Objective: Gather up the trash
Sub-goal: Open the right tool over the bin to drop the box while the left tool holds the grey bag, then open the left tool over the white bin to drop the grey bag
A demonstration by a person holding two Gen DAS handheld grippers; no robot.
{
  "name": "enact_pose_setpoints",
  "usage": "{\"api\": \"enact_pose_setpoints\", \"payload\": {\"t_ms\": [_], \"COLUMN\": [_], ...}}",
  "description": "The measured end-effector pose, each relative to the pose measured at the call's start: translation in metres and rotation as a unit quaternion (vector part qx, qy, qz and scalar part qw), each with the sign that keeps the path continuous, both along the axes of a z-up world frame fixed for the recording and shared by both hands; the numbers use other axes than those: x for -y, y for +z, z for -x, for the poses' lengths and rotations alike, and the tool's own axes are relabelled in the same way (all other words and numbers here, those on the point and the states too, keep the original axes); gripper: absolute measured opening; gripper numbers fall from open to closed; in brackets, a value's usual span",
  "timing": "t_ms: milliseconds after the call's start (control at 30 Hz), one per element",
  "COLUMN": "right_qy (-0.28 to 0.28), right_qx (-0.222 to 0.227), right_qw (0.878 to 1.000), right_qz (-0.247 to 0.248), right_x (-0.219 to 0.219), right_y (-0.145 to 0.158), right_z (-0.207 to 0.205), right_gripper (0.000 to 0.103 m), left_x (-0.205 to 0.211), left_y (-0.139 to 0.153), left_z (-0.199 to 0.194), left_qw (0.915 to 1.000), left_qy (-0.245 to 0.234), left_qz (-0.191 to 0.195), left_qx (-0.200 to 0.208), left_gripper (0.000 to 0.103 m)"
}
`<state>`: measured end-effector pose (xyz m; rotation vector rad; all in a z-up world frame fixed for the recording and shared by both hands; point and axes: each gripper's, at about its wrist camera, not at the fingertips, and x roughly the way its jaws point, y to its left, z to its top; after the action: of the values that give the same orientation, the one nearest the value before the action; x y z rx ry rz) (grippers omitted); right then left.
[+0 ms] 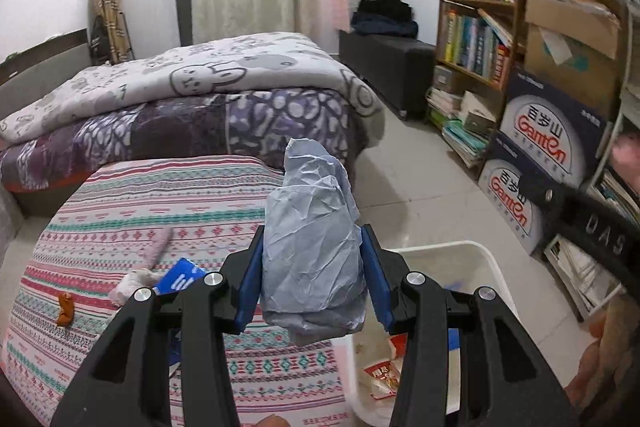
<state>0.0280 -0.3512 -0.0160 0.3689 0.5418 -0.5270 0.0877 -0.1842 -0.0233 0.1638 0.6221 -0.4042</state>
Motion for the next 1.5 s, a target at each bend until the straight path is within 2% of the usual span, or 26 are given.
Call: {"api": "enact_pose_setpoints", "payload": {"t_ms": [133, 533, 600, 667, 733, 933, 1233, 1333, 1500], "right_qy": [-0.022, -0.057, -0.061, -0.062, -0.061, -0.054, -0.033, -0.023, -0.006], "right_qx": [0.004, 0.004, 0.006, 0.007, 0.008, 0.007, -0.004, -0.010, -0.018], "right_qw": [1.000, 0.998, 0.998, 0.998, 0.998, 0.998, 0.999, 0.999, 0.999], "right_qz": [0.009, -0.011, -0.015, -0.017, -0.017, -0.020, -0.024, -0.026, -0.027], "right_x": [0.009, 0.029, 0.031, 0.031, 0.031, 0.024, 0.005, -0.002, -0.017], "right_y": [0.004, 0.002, 0.002, 0.002, 0.003, 0.003, 0.003, 0.002, 0.001], "right_z": [0.005, 0.018, 0.018, 0.019, 0.019, 0.014, 0.002, -0.003, -0.014], "right_gripper": [0.096, 0.096, 0.096, 0.096, 0.096, 0.096, 0.096, 0.096, 0.096], "left_x": [0.009, 0.036, 0.040, 0.042, 0.041, 0.032, 0.016, 0.007, -0.016], "left_y": [-0.006, -0.013, -0.015, -0.017, -0.017, -0.015, -0.013, -0.014, -0.015], "left_z": [0.003, 0.014, 0.015, 0.014, 0.013, 0.008, 0.001, -0.003, -0.016], "left_qw": [0.9998, 0.9964, 0.9947, 0.9928, 0.9919, 0.9927, 0.9956, 0.9966, 0.9970], "left_qy": [-0.017, -0.080, -0.095, -0.104, -0.107, -0.091, -0.061, -0.045, -0.008], "left_qz": [-0.006, 0.000, 0.005, 0.014, 0.020, 0.027, 0.015, 0.008, -0.001], "left_qx": [-0.005, -0.027, -0.040, -0.058, -0.065, -0.073, -0.069, -0.068, -0.077], "left_gripper": [0.045, 0.046, 0.049, 0.059, 0.062, 0.065, 0.068, 0.072, 0.074]}}
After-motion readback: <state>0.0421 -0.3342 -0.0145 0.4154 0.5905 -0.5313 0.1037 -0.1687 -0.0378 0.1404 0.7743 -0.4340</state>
